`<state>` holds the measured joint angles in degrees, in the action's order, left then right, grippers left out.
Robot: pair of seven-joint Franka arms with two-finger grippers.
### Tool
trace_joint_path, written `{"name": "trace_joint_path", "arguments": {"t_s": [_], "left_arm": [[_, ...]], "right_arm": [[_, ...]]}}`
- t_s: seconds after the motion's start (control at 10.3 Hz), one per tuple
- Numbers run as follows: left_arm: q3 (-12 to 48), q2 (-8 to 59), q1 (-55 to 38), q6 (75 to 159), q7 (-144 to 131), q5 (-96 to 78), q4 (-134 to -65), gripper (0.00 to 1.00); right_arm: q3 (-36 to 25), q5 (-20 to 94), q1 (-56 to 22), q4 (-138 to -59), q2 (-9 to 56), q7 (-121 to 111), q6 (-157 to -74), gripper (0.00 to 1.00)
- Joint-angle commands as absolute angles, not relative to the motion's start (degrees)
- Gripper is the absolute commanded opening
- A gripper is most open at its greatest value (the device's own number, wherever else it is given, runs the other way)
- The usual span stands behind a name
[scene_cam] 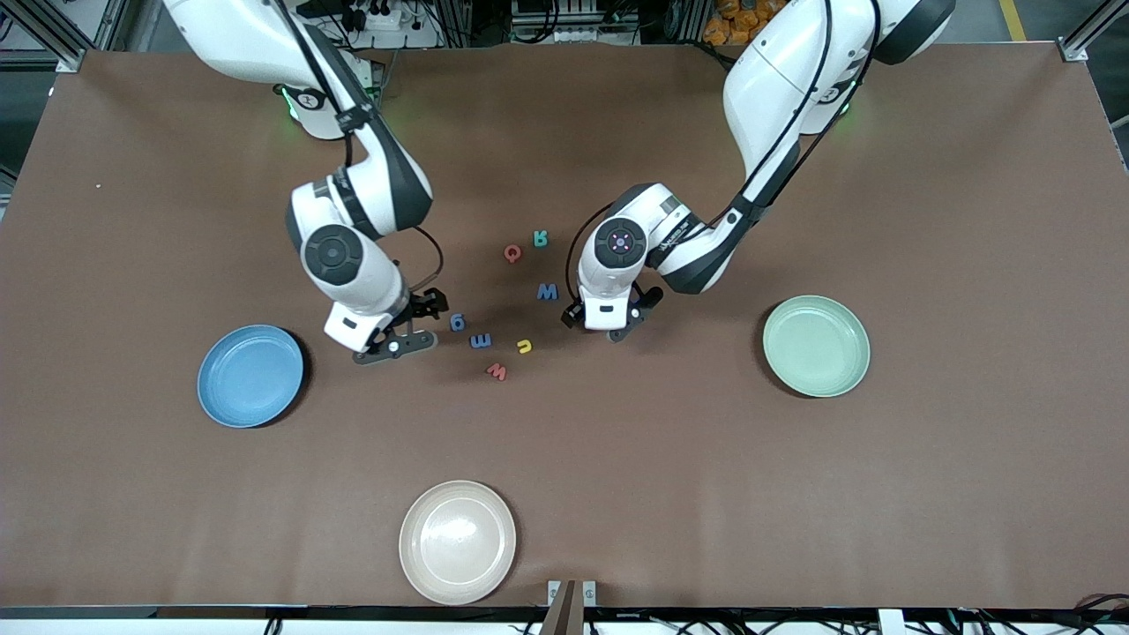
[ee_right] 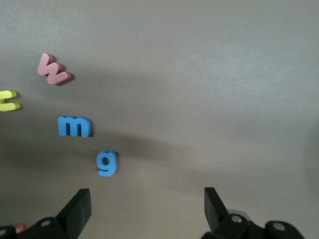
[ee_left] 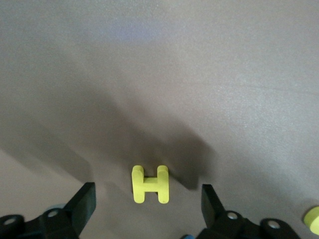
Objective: Sort upper and lower case letters into plates
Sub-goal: 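Close the left gripper on yellow H while the right gripper grasps blue g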
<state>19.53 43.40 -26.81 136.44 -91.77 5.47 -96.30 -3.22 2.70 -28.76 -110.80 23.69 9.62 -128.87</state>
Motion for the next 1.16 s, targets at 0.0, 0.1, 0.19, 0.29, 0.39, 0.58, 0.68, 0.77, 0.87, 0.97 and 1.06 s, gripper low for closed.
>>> {"name": "trace_joint_path", "arguments": {"t_s": [0.0,0.1,0.19,0.29,0.39,0.58,0.68,0.77,0.87,0.97,1.06], "left_arm": [[18.98,43.42,-27.33,138.08,-93.69,7.12,-97.03,0.90],[18.98,43.42,-27.33,138.08,-93.69,7.12,-97.03,0.87],[18.98,43.42,-27.33,138.08,-93.69,7.12,-97.03,0.85],[18.98,43.42,-27.33,138.08,-93.69,7.12,-97.03,0.81],[18.98,43.50,-27.42,138.08,-93.69,7.12,-97.03,0.77],[18.98,43.68,-27.60,138.16,-93.69,7.12,-96.94,0.76],[18.98,43.68,-27.60,138.16,-93.69,7.12,-96.94,0.75],[18.98,43.68,-27.60,138.16,-93.69,7.12,-96.86,0.71],[18.98,43.68,-27.60,138.16,-93.69,7.12,-96.86,0.65],[18.98,43.77,-27.60,138.16,-93.69,7.21,-96.86,0.59],[18.98,43.77,-27.60,138.16,-93.60,7.21,-96.77,0.53]], "right_arm": [[-3.43,3.34,-30.32,-111.79,25.48,11.86,-132.61,1.00],[-3.43,3.34,-30.58,-113.89,25.92,13.43,-135.24,1.00],[-3.43,3.34,-30.76,-115.91,26.19,14.40,-138.40,1.00],[-3.43,3.25,-31.02,-116.54,26.63,15.11,-139.91,1.00],[-3.43,3.25,-31.20,-116.63,27.07,15.64,-140.79,1.00],[-3.43,3.34,-31.73,-116.54,28.47,17.04,-142.98,1.00],[-3.43,3.25,-31.82,-116.54,29.17,17.57,-144.04,1.00],[-3.43,3.34,-31.99,-116.54,29.70,17.93,-145.01,1.00],[-3.43,3.60,-32.34,-116.54,30.23,18.02,-145.28,1.00],[-3.43,4.04,-32.60,-116.54,30.32,18.19,-145.28,1.00],[-3.43,4.39,-33.04,-116.54,30.32,18.63,-145.28,1.00]]}}
